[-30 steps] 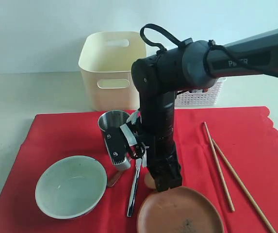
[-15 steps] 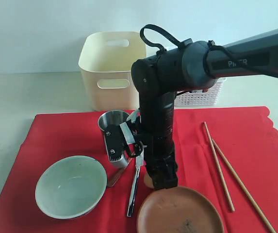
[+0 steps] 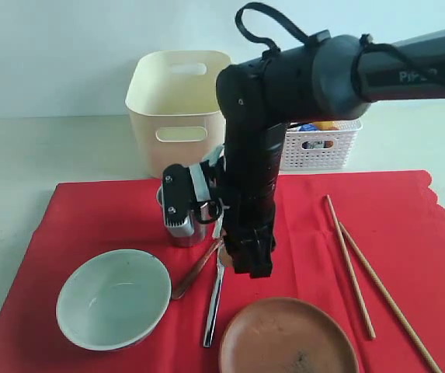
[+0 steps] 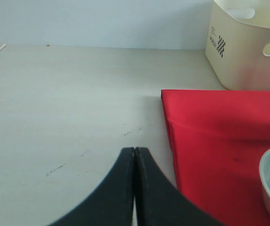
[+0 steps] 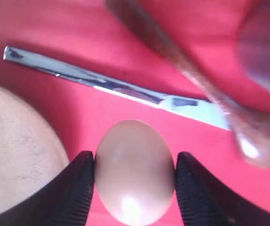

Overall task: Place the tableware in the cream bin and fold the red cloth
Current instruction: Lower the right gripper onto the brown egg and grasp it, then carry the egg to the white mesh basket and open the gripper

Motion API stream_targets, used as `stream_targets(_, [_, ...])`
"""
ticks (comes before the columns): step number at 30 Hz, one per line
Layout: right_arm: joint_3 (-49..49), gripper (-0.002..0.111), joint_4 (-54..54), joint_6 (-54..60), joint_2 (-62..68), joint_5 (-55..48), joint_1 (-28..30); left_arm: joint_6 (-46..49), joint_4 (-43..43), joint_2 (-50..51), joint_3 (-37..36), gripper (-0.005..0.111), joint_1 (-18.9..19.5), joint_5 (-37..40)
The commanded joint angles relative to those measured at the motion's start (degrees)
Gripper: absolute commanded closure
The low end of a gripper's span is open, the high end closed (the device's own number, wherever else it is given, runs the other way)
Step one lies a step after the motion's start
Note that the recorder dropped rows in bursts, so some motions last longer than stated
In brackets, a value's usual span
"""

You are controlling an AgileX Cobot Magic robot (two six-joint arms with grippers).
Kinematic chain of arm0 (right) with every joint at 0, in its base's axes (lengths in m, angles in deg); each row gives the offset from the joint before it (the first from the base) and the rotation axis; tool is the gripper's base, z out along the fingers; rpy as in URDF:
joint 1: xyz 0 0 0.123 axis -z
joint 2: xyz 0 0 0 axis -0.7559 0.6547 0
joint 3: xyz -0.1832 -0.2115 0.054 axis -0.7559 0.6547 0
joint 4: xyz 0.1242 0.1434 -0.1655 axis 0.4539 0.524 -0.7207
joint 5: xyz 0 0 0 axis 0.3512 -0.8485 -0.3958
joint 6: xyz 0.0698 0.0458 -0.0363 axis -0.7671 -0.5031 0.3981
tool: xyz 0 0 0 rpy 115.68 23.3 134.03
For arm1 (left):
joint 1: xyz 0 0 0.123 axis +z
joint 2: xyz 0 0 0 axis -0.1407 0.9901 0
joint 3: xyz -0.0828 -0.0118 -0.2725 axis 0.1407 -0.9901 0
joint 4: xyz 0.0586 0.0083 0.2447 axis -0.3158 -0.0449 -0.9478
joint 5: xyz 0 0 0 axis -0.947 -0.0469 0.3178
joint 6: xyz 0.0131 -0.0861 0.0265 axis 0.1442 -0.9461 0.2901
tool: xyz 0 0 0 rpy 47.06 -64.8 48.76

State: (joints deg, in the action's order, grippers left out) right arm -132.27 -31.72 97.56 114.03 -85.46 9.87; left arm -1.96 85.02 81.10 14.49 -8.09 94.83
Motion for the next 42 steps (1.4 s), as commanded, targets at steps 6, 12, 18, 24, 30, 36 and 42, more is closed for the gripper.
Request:
stream_targets(6, [-0.1, 0.108, -0.1, -3.5, -6.4, 4.7, 2.4, 0.2, 0.0, -0.4, -0.2, 0.107, 0.0, -0.7])
stream_targets(12, [-0.1, 0.108, 0.7, -7.9, -9.0, 7.9, 6.2, 0.2, 0.0, -0.4, -0.2, 0.107, 0.0, -0.7])
stream_targets(18, [-0.1, 0.108, 4.8, -14.4, -10.4, 13.7, 11.1, 0.2, 0.0, -0.4, -0.2, 0.107, 0.0, -0.7])
stream_targets(24, [-0.1, 0.108, 8.4, -21.3, -10.6, 19.9, 16.7, 0.2, 0.0, -0.4, -0.2, 0.107, 0.0, -0.7])
stream_targets(30, [-0.1, 0.108, 18.2, -21.9, -10.5, 26.9, 22.4, 0.2, 0.0, -0.4, -0.2, 0.107, 0.0, -0.7])
stream_targets(36, [-0.1, 0.108, 27.0, -22.0, -8.4, 32.0, 27.0, 0.2, 0.0, -0.4, -0.2, 0.107, 0.0, -0.7])
stream_targets(42, [-0.1, 0.108, 28.5, -23.4, -5.2, 35.8, 30.8, 0.2, 0.0, -0.4, -0.2, 0.107, 0.0, -0.7])
